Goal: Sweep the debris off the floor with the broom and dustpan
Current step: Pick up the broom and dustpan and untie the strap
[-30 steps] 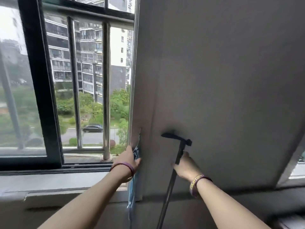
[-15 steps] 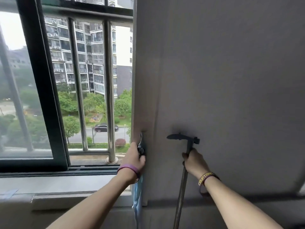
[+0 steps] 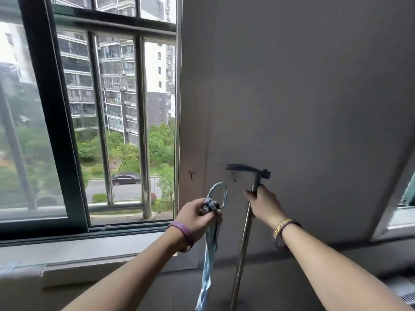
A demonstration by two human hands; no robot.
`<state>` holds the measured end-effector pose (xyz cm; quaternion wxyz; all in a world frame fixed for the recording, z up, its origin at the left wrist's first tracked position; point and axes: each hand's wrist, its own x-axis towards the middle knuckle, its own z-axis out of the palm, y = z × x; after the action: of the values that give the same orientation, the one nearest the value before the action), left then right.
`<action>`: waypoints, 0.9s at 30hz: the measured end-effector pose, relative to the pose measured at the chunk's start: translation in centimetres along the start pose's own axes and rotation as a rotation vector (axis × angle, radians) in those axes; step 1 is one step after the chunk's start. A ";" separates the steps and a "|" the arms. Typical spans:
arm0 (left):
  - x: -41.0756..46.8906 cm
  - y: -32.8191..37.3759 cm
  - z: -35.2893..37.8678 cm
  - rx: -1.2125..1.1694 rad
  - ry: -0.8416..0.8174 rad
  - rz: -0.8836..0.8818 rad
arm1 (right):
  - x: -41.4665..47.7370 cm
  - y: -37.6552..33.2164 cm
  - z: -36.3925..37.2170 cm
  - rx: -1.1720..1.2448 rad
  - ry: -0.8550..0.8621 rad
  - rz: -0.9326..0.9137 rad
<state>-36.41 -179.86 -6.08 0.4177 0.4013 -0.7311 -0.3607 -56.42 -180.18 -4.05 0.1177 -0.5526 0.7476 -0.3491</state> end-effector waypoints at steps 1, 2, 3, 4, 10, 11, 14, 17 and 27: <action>-0.3 0.0 0.4 -0.048 -0.037 -0.022 | -0.6 0.0 0.2 0.004 -0.012 -0.003; -0.6 0.2 0.6 -0.069 -0.068 -0.015 | -1.2 0.0 0.4 0.007 -0.030 -0.007; -0.9 0.0 0.9 -0.053 -0.090 0.000 | -1.6 -0.1 0.6 0.015 -0.054 -0.021; -1.2 0.0 1.2 -0.031 -0.105 0.019 | -2.1 -0.1 0.8 0.029 -0.074 -0.033; -3.6 -0.7 3.9 -0.019 -0.264 -0.011 | -5.8 -0.9 0.4 0.144 -0.209 -0.143; -4.0 -0.8 4.6 -0.040 -0.286 -0.017 | -6.4 -1.0 0.1 0.179 -0.237 -0.141; -5.0 -0.2 6.7 -0.086 -0.363 -0.037 | -8.1 -0.7 -1.0 0.148 -0.281 -0.131; -6.0 0.3 8.6 -0.107 -0.424 -0.025 | -9.5 0.6 -2.0 0.097 -0.283 -0.108; -12.8 3.9 13.6 0.170 -0.209 0.186 | -17.4 10.0 -6.3 0.466 -0.402 0.282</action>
<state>-45.59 -164.26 -12.20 0.3356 0.3262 -0.8322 -0.2973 -61.11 -160.41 -9.61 0.4330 -0.4597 0.6788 -0.3748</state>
